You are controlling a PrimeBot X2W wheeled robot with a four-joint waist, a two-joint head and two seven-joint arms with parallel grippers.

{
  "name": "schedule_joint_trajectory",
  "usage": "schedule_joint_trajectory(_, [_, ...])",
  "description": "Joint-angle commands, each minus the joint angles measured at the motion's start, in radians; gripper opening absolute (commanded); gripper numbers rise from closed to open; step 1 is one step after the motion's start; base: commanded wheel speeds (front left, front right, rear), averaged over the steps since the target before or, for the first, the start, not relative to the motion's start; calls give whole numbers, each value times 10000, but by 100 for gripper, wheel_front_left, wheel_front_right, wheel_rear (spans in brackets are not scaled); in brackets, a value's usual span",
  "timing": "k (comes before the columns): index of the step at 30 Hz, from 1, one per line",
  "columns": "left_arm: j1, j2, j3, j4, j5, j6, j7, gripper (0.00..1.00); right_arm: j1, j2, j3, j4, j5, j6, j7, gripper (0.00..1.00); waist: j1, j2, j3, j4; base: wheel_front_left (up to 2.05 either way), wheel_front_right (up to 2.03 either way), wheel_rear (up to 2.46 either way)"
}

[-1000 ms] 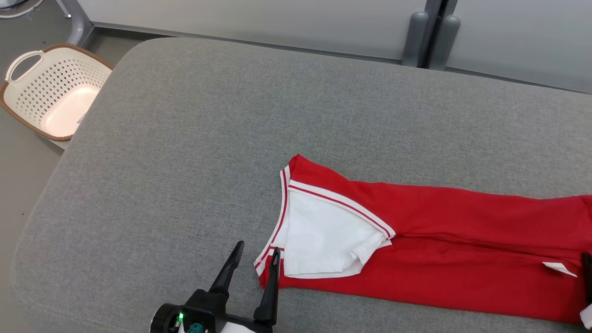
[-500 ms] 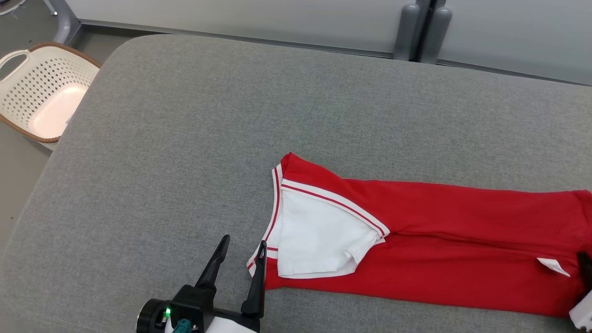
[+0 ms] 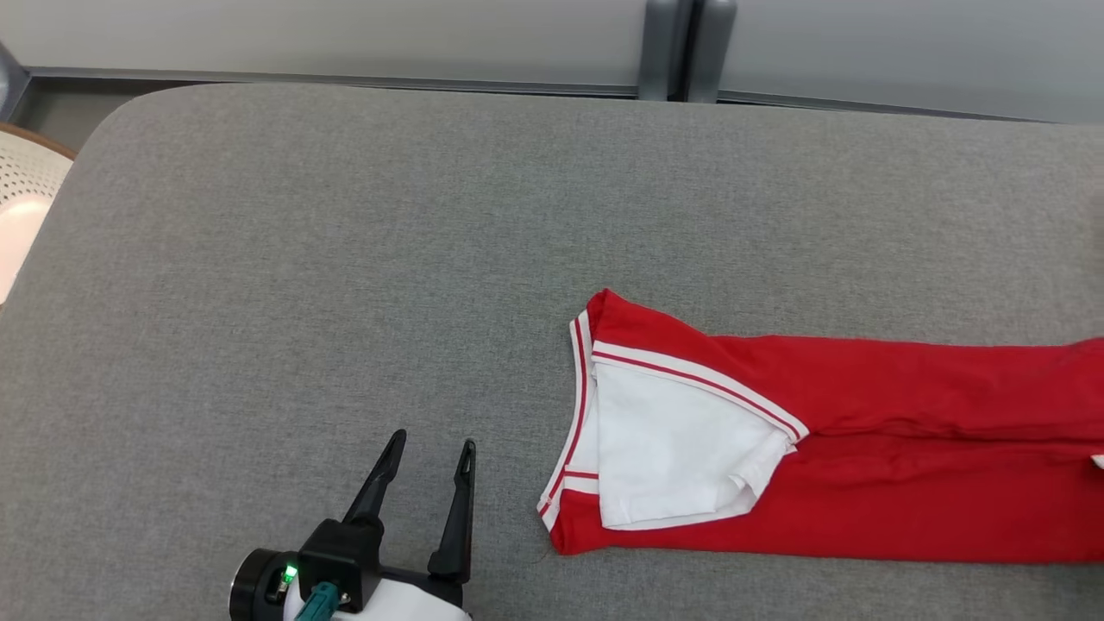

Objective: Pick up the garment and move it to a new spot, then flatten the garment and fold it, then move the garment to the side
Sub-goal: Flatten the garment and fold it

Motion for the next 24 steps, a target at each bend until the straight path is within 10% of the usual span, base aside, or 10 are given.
schedule_joint_trajectory(1, [-167,95,17,-48,38,64,37,100,-92,249,108,-729,-100,-26,303,0,1,-1,-41,-244,0,0,0])
schedule_joint_trajectory(12, [-257,158,-135,-122,83,93,237,100,9,1875,1174,-4536,-612,-25,1698,0,1,-1,-270,-233,0,0,0])
schedule_joint_trajectory(24, [-260,168,-311,-271,157,178,287,100,-380,3013,2906,-5094,-933,-25,1978,0,1,-1,-299,770,0,0,0])
